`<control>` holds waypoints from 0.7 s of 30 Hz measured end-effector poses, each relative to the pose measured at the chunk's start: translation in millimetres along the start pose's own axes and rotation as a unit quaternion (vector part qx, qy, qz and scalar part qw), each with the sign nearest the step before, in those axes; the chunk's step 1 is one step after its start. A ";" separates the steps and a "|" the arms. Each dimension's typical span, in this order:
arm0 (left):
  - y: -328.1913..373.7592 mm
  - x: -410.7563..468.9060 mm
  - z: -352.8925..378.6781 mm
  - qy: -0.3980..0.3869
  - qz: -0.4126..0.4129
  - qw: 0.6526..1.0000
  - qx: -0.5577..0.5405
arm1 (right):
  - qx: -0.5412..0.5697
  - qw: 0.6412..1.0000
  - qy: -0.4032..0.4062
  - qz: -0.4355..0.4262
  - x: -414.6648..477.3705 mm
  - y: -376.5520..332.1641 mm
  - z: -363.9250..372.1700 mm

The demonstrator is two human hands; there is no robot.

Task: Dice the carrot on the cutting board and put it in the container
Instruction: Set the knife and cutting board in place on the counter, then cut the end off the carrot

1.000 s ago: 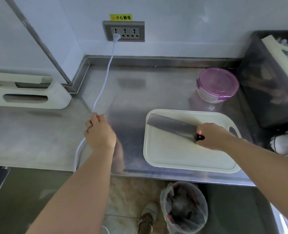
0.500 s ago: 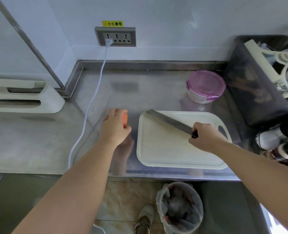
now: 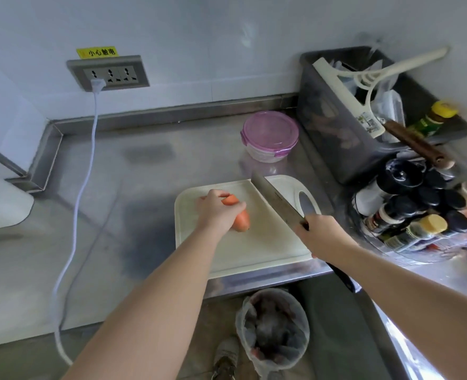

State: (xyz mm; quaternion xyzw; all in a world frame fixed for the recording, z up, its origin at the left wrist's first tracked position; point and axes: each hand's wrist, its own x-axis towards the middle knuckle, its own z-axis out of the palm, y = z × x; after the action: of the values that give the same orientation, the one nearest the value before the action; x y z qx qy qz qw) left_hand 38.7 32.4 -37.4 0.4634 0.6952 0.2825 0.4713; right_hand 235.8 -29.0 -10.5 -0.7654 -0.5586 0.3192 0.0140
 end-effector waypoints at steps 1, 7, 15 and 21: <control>-0.5 -1.1 0.8 0.002 0.016 1.000 0.023 | -0.009 1.000 0.003 0.001 -0.2 1.6 2.0; -9.5 4.0 -15.0 -0.050 0.102 0.969 0.220 | -0.066 0.997 -0.034 0.004 0.8 0.5 9.5; -18.9 -3.1 -44.9 -0.169 0.240 0.833 0.468 | -0.063 0.997 -0.019 -0.039 9.8 -7.0 15.7; -23.2 -13.2 -40.8 -0.143 0.259 0.798 0.524 | -0.033 0.999 0.009 -0.036 11.8 -4.7 23.6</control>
State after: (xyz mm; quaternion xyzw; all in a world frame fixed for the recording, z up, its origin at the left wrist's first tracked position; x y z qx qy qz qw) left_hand -5.8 12.6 -35.3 0.8377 0.5158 -0.0828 0.1593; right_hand 222.0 -24.9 -33.1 -0.7476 -0.5960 0.2928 0.0055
